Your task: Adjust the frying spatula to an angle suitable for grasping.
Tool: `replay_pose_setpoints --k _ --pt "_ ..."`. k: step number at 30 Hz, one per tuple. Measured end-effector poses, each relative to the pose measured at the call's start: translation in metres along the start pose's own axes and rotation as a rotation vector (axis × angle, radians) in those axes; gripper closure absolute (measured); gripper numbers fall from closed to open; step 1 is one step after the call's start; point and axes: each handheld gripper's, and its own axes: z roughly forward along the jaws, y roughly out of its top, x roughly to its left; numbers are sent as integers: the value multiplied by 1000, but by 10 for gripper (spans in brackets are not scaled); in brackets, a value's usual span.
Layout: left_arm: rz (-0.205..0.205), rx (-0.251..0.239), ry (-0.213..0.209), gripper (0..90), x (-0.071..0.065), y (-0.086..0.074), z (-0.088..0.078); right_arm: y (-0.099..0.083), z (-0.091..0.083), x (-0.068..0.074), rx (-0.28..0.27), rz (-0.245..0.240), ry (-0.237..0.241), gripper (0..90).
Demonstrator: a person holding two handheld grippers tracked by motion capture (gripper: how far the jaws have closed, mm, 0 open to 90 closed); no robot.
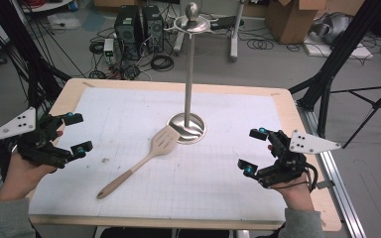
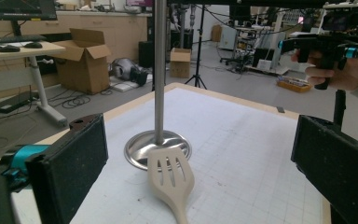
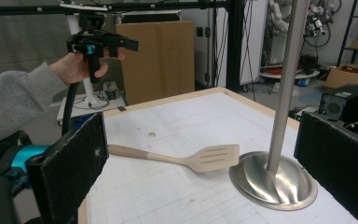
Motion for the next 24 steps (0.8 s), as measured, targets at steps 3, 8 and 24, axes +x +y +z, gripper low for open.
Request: replay_pose_setpoints --k 3,8,24 --pt "-3 3 0 41 0 -1 1 -2 2 0 16 14 11 17" --pt "-19 0 25 41 2 -4 3 -3 4 0 26 14 22 18" --pt "25 56 31 122 4 -21 14 -5 3 -2 28 26 21 17"
